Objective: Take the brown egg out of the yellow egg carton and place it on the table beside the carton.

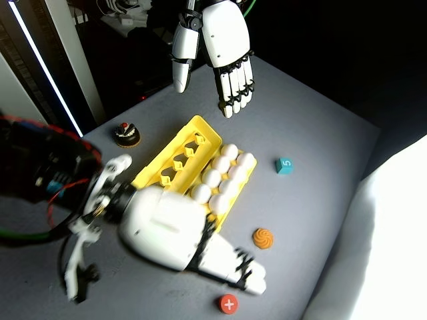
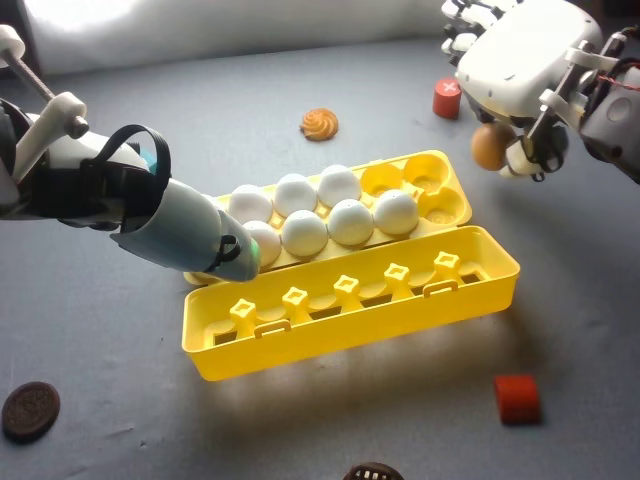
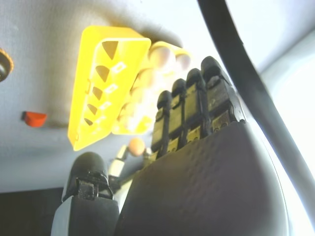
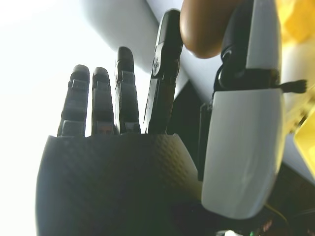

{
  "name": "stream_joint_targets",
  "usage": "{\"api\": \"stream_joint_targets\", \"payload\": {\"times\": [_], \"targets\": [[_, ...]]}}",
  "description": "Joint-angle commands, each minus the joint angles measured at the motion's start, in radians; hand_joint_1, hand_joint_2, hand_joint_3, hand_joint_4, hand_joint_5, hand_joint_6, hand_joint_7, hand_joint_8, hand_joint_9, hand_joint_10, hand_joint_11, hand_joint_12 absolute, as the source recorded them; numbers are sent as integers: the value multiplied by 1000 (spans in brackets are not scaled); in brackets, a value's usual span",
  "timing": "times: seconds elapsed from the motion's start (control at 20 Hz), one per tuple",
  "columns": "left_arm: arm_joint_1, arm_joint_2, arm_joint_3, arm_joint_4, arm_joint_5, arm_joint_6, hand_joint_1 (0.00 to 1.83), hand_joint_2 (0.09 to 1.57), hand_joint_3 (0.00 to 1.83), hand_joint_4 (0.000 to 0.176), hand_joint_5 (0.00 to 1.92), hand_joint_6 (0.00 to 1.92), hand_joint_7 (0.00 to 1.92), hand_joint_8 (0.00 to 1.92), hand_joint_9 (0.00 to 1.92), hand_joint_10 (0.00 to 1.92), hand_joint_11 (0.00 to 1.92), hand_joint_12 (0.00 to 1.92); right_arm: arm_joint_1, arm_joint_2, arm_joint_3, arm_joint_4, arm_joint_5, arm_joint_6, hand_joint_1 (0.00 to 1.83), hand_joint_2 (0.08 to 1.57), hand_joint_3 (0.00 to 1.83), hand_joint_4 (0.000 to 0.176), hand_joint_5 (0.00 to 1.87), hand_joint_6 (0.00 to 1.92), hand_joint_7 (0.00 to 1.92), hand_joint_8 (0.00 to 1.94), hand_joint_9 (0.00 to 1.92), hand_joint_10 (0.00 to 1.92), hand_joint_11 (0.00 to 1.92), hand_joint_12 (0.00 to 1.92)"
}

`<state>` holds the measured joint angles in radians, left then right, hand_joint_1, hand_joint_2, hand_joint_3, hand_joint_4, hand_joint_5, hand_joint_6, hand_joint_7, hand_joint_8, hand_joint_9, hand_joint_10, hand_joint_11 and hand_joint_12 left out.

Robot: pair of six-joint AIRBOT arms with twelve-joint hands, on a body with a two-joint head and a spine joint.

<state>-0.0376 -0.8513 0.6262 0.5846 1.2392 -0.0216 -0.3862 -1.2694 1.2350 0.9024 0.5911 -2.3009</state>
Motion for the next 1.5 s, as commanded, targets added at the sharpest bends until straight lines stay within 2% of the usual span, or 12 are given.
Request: {"api": "stream_joint_targets", "payload": {"times": [0.0, 0.1, 0.15, 0.25, 0.3, 0.35, 0.5, 0.85, 0.95, 1.0, 1.05, 1.45], "targets": [[-13, 4, 3, 53, -23, 3, 0, 1184, 1, 0, 75, 4, 74, 5, 58, 4, 0, 122, 0, 3, 3, -56, 89, -2, 1167, 960, 0, 15, 1470, 92, 316, 5, 22, 5, 0, 0], [-13, 4, 3, 53, -23, 3, 0, 1189, 2, 0, 84, 2, 76, 1, 59, 0, 0, 137, -15, 0, 8, -56, 88, -1, 1176, 962, 0, 0, 1465, 95, 309, 3, 32, 6, 0, 0], [-13, 4, 3, 54, -23, 3, 0, 1188, 1, 0, 100, 3, 92, 3, 73, 3, 0, 170, -23, -5, 14, -56, 88, 0, 1166, 962, 0, 11, 1462, 100, 303, 1, 27, 3, 0, 0], [-13, 4, 3, 56, -22, 3, 0, 1183, 0, 0, 93, 5, 89, 5, 70, 3, 0, 156, -34, -17, 27, -57, 88, 0, 1152, 961, 0, 71, 1460, 109, 319, 2, 25, 1, 0, 0], [-13, 4, 3, 57, -21, 3, 0, 1180, 0, 0, 86, 1, 83, 2, 65, 0, 0, 134, -37, -23, 34, -57, 88, 1, 1155, 960, 0, 57, 1460, 112, 312, 1, 21, 0, 0, 0], [-13, 4, 3, 57, -21, 3, 0, 1186, 1, 0, 75, 0, 78, 0, 61, 0, 0, 128, -38, -26, 36, -57, 88, 3, 1164, 960, 0, 21, 1461, 112, 309, 0, 31, 3, 0, 0], [-14, 4, 4, 57, -21, 3, 0, 1183, 0, 0, 87, 1, 88, 0, 68, 1, 0, 137, -41, -34, 36, -57, 88, 6, 1175, 960, 0, 0, 1462, 113, 297, 3, 35, 2, 0, 0], [-14, 4, 4, 57, -21, 2, 0, 1181, 0, 0, 74, 0, 75, 1, 60, 1, 0, 110, -54, -37, 25, -57, 90, 5, 1175, 961, 0, 0, 1455, 123, 238, 0, 8, 0, 0, 0], [-14, 4, 4, 57, -21, 2, 0, 1178, 0, 0, 74, 9, 73, 9, 58, 9, 16, 61, -59, -37, 24, -57, 90, 4, 1161, 962, 0, 28, 1451, 132, 248, 3, 3, 1, 0, 0], [-14, 4, 4, 57, -21, 2, 0, 1171, 0, 0, 79, 3, 80, 4, 67, 4, 2, 129, -62, -36, 22, -57, 90, 2, 1161, 961, 0, 31, 1451, 133, 242, 1, 0, 0, 0, 0], [-15, 4, 4, 57, -21, 2, 0, 1178, 2, 0, 93, 3, 96, 3, 82, 4, 0, 187, -66, -36, 19, -57, 92, 0, 1175, 960, 0, 0, 1453, 132, 259, 4, 11, 3, 0, 0], [-15, 4, 4, 56, -21, 2, 0, 1191, 1, 0, 82, 1, 83, 3, 65, 1, 0, 110, -72, -27, 9, -57, 102, -12, 1177, 961, 0, 0, 1446, 144, 276, 8, 11, 4, 0, 0]]}}
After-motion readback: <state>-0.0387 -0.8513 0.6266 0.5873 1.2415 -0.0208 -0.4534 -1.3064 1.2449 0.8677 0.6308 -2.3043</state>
